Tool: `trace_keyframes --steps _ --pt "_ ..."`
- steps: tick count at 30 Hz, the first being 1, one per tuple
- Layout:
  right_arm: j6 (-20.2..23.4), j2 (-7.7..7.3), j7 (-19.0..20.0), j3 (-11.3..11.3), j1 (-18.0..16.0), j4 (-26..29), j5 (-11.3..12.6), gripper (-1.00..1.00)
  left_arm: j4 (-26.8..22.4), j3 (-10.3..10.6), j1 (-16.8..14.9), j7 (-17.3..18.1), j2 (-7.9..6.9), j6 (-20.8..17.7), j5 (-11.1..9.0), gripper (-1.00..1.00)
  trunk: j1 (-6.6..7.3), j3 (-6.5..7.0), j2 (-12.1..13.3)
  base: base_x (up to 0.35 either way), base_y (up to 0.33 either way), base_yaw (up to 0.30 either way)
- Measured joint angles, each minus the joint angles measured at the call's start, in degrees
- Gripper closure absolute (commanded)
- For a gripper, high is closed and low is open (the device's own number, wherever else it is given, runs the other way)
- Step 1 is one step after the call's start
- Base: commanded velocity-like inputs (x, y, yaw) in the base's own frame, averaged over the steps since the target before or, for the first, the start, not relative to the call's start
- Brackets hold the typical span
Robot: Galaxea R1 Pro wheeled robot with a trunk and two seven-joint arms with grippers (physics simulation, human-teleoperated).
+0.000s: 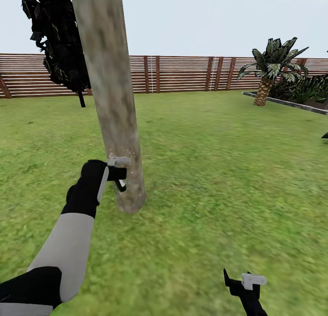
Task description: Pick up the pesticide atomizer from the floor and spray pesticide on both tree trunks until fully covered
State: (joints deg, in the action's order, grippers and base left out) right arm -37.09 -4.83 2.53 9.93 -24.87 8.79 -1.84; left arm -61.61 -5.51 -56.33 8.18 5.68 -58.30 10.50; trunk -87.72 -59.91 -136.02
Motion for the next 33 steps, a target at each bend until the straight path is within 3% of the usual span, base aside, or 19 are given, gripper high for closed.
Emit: trace_keyframes --steps 4,6,11,13,18,23,27,33 --pt "0.00 0.01 -0.01 0.00 0.00 0.00 0.00 -1.00 -0.48 0.35 -0.25 -0.01 -0.62 -0.01 1.22 1.00 0.00 0.00 0.00 0.000 0.000 0.000" --pt "0.00 0.00 0.01 -0.01 0.00 0.00 0.00 -1.00 -1.66 0.11 -0.27 -0.03 -3.53 -0.01 1.51 1.00 0.00 0.00 0.00 0.000 0.000 0.000" --pt "0.00 0.01 -0.02 0.00 0.00 0.00 0.00 -1.00 -1.80 -0.36 0.17 -0.02 -7.17 -0.03 0.95 1.00 0.00 0.00 0.00 0.000 0.000 0.000" --pt "0.00 0.03 -0.01 -0.01 0.00 0.00 0.00 -1.00 -1.75 -1.10 0.42 -0.01 -8.00 -0.05 0.64 1.00 0.00 0.00 0.00 0.000 0.000 0.000" --pt "0.00 0.03 0.02 0.00 0.00 0.00 0.00 -1.00 -1.68 -0.92 1.75 -0.33 -8.44 0.25 0.94 1.00 -0.01 -0.01 0.00 0.000 0.000 0.000" --pt "-0.02 0.13 0.08 -0.09 0.00 0.05 -0.24 -1.00 -1.57 -0.95 6.65 -0.82 -7.91 0.92 0.98 1.00 -0.01 -0.01 0.00 0.000 0.000 0.000" --pt "-0.02 0.16 0.11 -0.11 0.00 0.08 -2.70 -1.00 -0.18 -1.34 10.39 -2.18 -7.72 1.49 0.67 1.00 -0.01 -0.01 0.01 0.000 -0.159 0.000" --pt "0.00 0.17 0.11 -0.09 0.00 0.09 -2.97 -1.00 7.63 -1.69 12.81 -6.02 -7.75 10.12 0.25 1.00 -0.01 -0.01 0.01 0.000 -0.266 0.000"
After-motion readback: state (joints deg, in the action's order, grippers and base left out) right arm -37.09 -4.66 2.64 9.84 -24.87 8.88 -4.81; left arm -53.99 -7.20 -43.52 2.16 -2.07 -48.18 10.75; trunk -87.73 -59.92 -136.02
